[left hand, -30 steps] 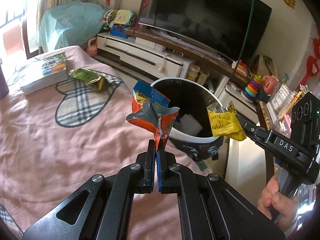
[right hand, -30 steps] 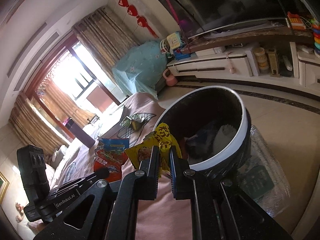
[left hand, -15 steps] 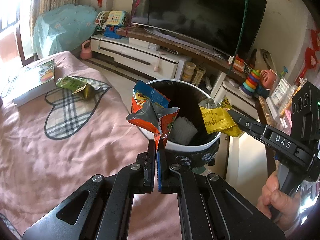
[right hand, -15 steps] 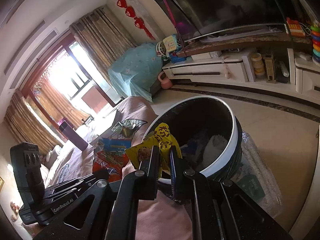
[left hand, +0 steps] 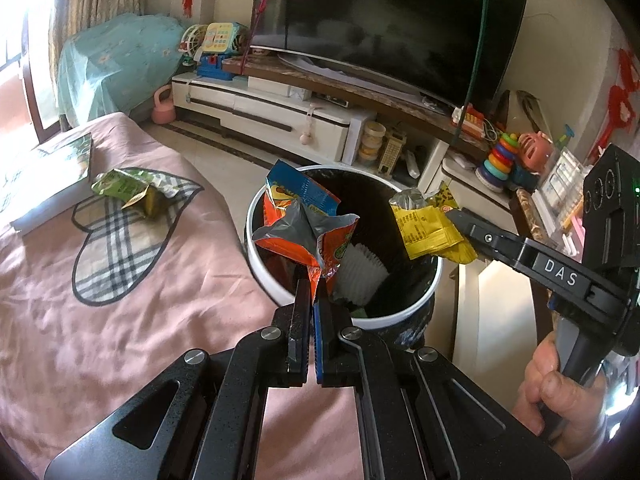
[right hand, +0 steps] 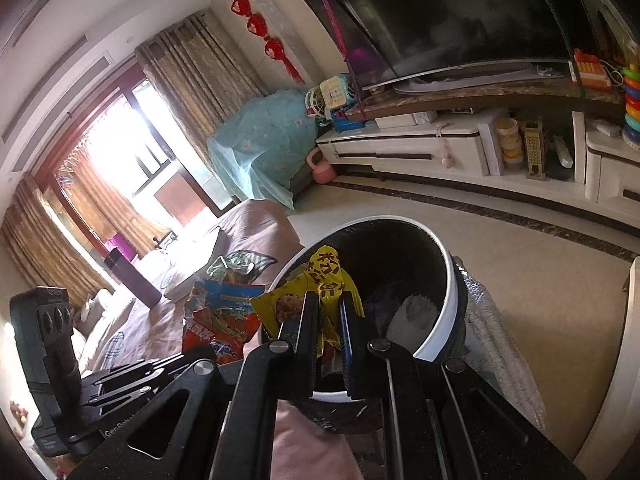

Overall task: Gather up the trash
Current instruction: 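Carry both packets over the bin and open both grippers to release them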

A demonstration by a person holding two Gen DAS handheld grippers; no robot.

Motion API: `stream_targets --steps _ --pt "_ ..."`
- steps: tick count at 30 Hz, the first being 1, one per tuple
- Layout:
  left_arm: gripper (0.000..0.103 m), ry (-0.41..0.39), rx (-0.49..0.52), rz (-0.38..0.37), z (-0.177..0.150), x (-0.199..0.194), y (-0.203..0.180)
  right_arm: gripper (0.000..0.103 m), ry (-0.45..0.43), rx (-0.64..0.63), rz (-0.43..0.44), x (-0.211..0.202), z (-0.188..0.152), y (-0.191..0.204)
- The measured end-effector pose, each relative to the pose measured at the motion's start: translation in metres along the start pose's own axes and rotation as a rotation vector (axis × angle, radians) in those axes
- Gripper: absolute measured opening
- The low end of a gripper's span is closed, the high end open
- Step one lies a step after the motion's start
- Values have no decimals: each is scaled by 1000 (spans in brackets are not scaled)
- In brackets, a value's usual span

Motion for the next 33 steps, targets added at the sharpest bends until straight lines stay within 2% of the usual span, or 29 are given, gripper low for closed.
stream_targets --steps 33 --pt "1 49 33 28 17 37 -7 10 39 -45 -67 16 11 -9"
Point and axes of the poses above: each gripper's, at about its wrist camera, not at the fingertips, and x roughly the way its jaws point, y to its left, z to its top, the point moved 5 cm from there along x, roughly the way its jaws point, and after that the axes turned 4 degrees about x, right-handed, at the moved point
